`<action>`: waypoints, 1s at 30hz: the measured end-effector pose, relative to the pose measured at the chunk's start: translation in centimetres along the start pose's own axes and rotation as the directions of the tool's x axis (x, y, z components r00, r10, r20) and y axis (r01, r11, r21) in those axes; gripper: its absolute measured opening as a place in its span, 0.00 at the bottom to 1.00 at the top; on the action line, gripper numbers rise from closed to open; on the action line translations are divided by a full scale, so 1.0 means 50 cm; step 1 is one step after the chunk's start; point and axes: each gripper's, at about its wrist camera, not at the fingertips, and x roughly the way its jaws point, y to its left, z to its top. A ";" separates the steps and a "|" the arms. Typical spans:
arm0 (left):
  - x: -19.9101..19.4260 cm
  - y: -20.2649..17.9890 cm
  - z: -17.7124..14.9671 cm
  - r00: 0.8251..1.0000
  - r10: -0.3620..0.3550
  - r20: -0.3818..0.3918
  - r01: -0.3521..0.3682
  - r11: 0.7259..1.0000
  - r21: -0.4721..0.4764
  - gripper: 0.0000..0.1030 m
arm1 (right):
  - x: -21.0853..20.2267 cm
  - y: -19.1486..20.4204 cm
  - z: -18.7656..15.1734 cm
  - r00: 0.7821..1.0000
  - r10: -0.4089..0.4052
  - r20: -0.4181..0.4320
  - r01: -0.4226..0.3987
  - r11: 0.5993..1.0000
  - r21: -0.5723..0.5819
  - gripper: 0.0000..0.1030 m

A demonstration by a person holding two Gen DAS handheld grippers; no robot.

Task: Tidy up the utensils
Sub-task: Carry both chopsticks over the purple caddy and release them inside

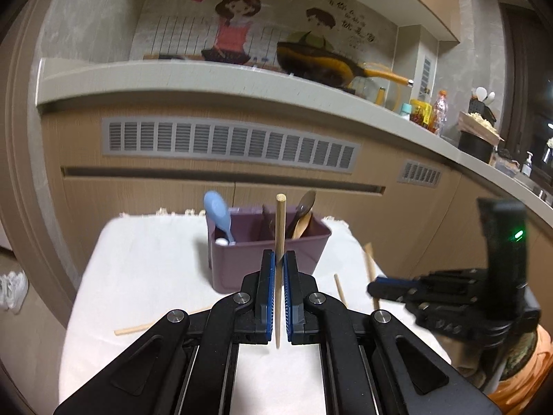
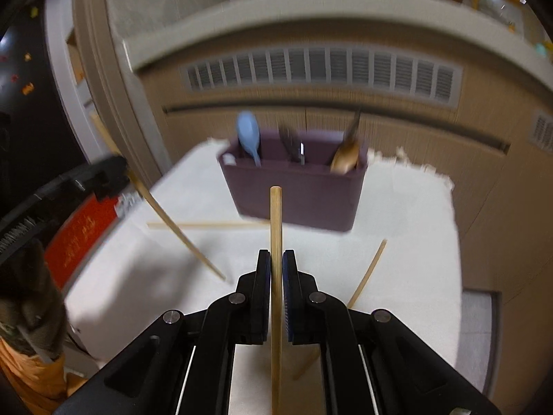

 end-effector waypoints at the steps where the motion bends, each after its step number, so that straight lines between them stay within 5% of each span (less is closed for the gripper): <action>1: -0.004 -0.007 0.008 1.000 0.001 0.008 -0.001 1.000 0.008 0.05 | -0.013 0.000 0.009 1.000 0.000 0.028 0.000 1.000 0.001 0.07; 7: -0.021 -0.031 0.080 0.996 0.003 0.092 -0.007 0.999 0.046 0.05 | -0.122 0.005 0.098 0.972 -0.005 0.237 0.010 1.000 -0.018 0.07; 14: -0.014 -0.037 0.249 0.966 0.027 0.256 -0.052 0.995 0.090 0.05 | -0.211 0.035 0.281 0.880 -0.076 0.470 0.130 0.988 -0.083 0.07; 17: 0.015 -0.027 0.304 0.953 0.033 0.300 -0.062 0.994 0.088 0.05 | -0.201 0.029 0.342 0.860 -0.100 0.500 0.160 0.984 -0.079 0.07; 21: 0.081 -0.008 0.331 0.951 0.049 0.307 -0.077 0.994 0.081 0.05 | -0.158 0.018 0.380 0.859 -0.120 0.497 0.179 0.981 -0.072 0.07; 30: 0.264 0.066 0.243 0.987 0.089 0.137 -0.093 0.995 0.025 0.05 | 0.021 -0.031 0.326 0.925 -0.128 0.359 0.155 0.987 -0.050 0.07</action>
